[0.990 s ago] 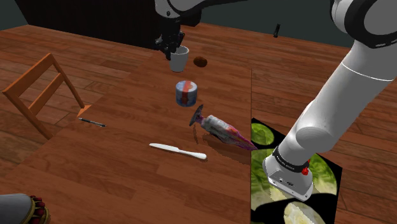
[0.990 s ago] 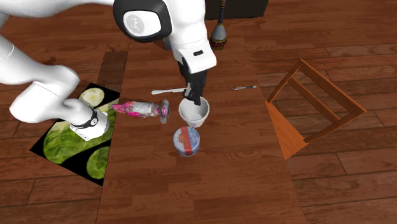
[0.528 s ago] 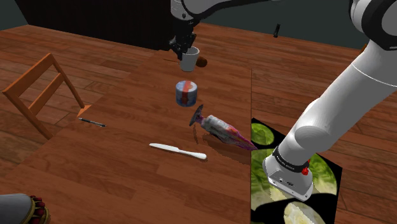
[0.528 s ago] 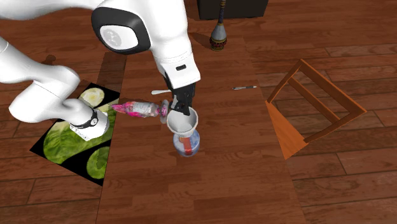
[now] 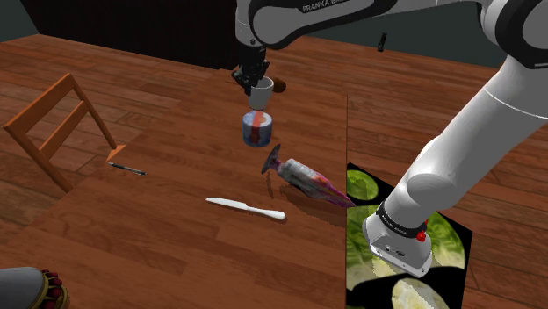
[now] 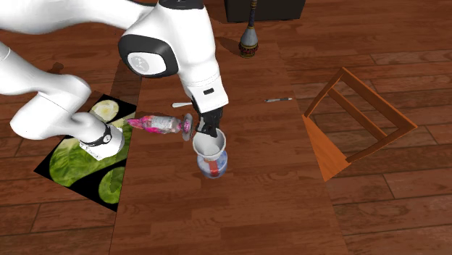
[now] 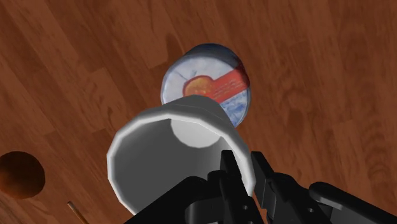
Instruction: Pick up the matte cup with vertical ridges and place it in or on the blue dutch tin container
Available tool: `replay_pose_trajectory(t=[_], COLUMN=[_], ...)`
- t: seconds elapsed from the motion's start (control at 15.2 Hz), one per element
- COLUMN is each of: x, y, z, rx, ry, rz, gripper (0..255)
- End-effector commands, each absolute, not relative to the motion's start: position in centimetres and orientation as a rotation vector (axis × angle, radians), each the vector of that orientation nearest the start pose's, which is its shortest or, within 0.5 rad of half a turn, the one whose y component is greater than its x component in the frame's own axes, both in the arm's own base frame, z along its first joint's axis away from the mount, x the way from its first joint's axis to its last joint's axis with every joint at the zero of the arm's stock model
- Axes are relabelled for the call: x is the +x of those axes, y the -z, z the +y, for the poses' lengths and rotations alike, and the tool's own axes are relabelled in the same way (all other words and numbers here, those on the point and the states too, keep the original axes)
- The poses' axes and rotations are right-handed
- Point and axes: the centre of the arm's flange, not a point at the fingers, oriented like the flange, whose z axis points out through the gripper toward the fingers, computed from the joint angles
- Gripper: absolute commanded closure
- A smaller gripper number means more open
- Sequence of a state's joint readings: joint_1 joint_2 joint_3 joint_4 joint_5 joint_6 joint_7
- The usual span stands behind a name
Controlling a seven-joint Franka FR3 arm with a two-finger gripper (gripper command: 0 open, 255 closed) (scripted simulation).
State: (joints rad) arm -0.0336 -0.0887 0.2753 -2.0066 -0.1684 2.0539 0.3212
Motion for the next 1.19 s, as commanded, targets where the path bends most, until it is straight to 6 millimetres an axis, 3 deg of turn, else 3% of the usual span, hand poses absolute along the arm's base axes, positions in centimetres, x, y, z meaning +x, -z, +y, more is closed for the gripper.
replay_pose_trajectory(t=[0.0, 0.46, 0.99, 1.06, 1.12], x=[53.1, 53.1, 53.1, 53.1, 53.1], y=[-49.7, -45.9, -45.9, -45.9, -45.9], z=[12.4, 12.4, 12.4, 12.4, 12.4], rx=[-3.263, -3.263, -3.263, -3.263, -3.263], ry=[0.289, 0.289, 0.289, 0.289, 0.289], rz=[0.017, 0.017, 0.017, 0.017, 0.017], gripper=[255, 255, 255, 0, 0])
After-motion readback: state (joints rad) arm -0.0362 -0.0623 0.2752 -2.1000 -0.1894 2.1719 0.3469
